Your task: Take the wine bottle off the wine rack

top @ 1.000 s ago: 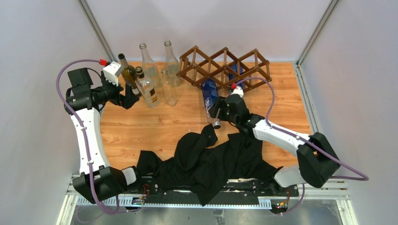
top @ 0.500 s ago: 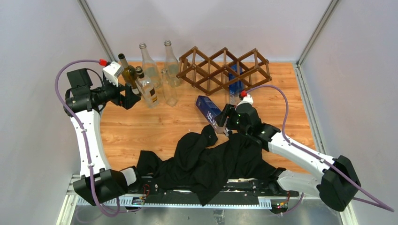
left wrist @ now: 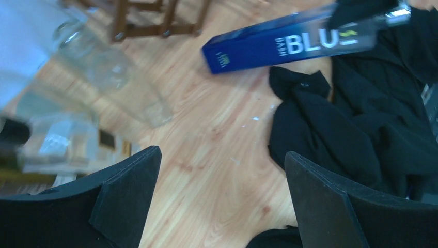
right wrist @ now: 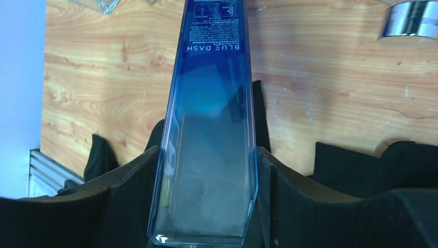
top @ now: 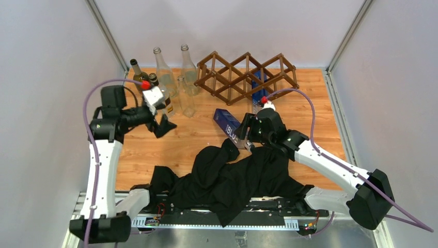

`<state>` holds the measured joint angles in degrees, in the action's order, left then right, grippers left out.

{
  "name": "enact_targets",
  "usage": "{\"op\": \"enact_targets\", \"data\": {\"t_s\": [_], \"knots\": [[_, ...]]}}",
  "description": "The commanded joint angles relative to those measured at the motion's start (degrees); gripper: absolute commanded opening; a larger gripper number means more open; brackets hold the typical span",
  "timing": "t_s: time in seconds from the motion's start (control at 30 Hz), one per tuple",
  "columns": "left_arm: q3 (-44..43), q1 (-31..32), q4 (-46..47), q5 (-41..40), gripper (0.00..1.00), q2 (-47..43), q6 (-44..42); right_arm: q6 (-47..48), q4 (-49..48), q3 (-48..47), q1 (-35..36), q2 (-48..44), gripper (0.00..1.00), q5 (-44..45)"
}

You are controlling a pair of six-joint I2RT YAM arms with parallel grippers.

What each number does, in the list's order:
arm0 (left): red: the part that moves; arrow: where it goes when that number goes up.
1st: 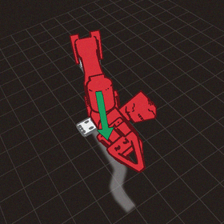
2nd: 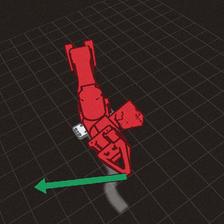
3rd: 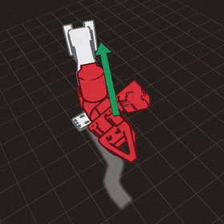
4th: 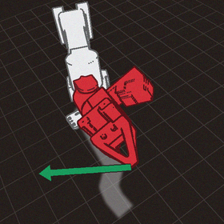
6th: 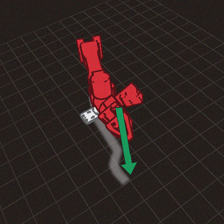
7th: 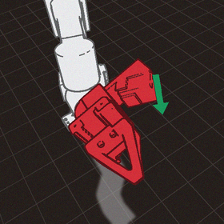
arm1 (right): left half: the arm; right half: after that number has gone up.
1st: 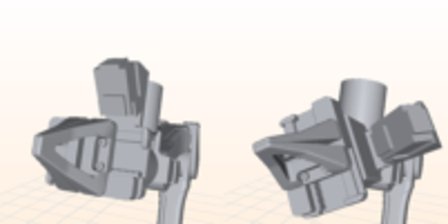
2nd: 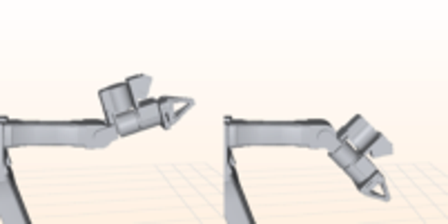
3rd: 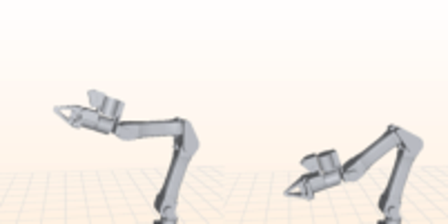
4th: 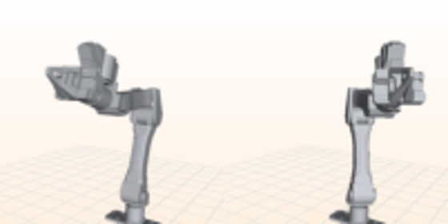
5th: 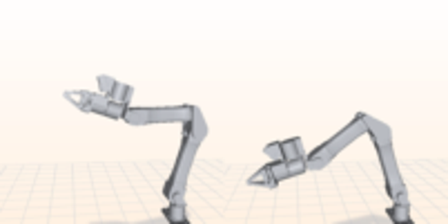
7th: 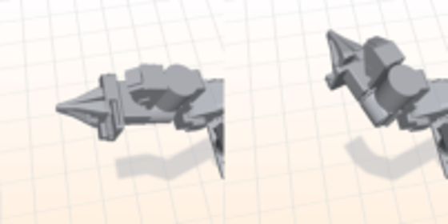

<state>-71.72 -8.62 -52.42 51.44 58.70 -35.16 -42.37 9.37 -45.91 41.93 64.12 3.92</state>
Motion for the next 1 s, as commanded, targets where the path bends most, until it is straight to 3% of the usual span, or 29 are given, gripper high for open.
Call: {"op": "enact_targets", "data": {"t_s": [0.0,0.33,0.6,0.83,0.97], "knots": [[3.9,12.1,-0.5,-4.9,0.96,-5.1,-5.7,-0.6,2.4,-5.0,1.7,0.7,0.00,-5.6],[11.5,28.4,1.5,-12.9,0.94,-8.0,-18.9,-1.8,6.5,-9.9,4.7,2.6,0.00,-7.5],[21.8,43.7,24.4,-24.4,0.95,-8.1,-13.0,-4.0,7.1,-12.3,5.3,4.6,0.00,-8.9],[29.9,48.6,41.0,-25.7,0.98,-6.0,-12.0,-5.0,3.9,-11.5,5.3,3.9,0.00,-10.9],[31.0,49.7,44.6,-24.9,1.00,-3.5,-13.0,-5.0,2.7,-11.8,5.3,4.7,0.00,-12.8]]}}
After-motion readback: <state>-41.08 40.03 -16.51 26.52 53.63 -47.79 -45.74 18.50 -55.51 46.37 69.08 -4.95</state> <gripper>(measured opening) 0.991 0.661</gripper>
